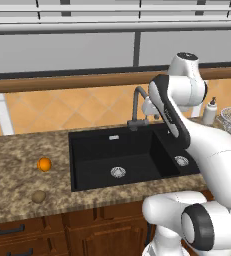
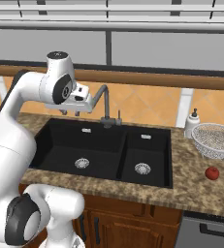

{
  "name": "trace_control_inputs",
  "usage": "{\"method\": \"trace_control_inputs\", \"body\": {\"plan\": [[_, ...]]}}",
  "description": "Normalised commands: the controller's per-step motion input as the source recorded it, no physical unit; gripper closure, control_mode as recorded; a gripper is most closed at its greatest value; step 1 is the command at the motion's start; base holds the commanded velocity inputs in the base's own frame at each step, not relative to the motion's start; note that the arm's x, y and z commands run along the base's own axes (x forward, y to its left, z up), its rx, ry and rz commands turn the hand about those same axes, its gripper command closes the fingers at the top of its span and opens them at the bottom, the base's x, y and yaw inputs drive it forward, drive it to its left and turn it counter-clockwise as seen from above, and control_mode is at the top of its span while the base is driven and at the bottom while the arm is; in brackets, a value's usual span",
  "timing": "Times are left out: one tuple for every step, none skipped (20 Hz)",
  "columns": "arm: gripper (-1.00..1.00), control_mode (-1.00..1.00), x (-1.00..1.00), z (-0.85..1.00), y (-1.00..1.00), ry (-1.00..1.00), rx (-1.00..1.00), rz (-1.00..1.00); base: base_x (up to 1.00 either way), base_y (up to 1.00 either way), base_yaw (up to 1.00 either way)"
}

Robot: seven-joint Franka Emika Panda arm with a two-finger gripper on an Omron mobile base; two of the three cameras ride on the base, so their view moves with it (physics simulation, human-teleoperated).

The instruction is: Put the colander in the sink, put the kiwi, orange, apple in the colander, and turn on the sink faucet and pour water over the colander.

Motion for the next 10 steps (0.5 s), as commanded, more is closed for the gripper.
{"method": "trace_control_inputs", "body": {"plan": [[-1.00,-1.00,-0.04,0.00,0.00,0.00,0.00,0.00,0.00,0.00,0.00],[-1.00,-1.00,-0.10,-0.02,0.00,0.00,-0.02,0.00,0.00,0.00,0.00],[-1.00,-1.00,-0.32,-0.09,-0.12,-0.07,0.00,0.00,0.00,0.00,0.00],[-1.00,-1.00,-0.55,-0.13,-0.30,-0.12,0.00,0.00,0.00,0.00,0.00],[-1.00,-1.00,-0.75,-0.16,-0.39,-0.21,0.00,0.00,0.00,0.00,0.00],[-1.00,-1.00,-0.68,-0.24,-0.51,-0.19,0.02,-0.11,0.00,0.00,0.00],[-1.00,-1.00,-0.69,-0.24,-0.66,-0.15,0.04,-0.16,0.00,0.00,0.00],[-1.00,-1.00,-0.61,-0.19,-0.78,-0.09,0.04,-0.10,0.00,0.00,0.00],[-1.00,-1.00,-0.43,-0.19,-0.98,-0.02,0.03,0.00,0.00,0.00,0.00],[-1.00,-1.00,-0.35,-0.19,-1.00,-0.01,0.03,0.06,0.00,0.00,0.00]]}}
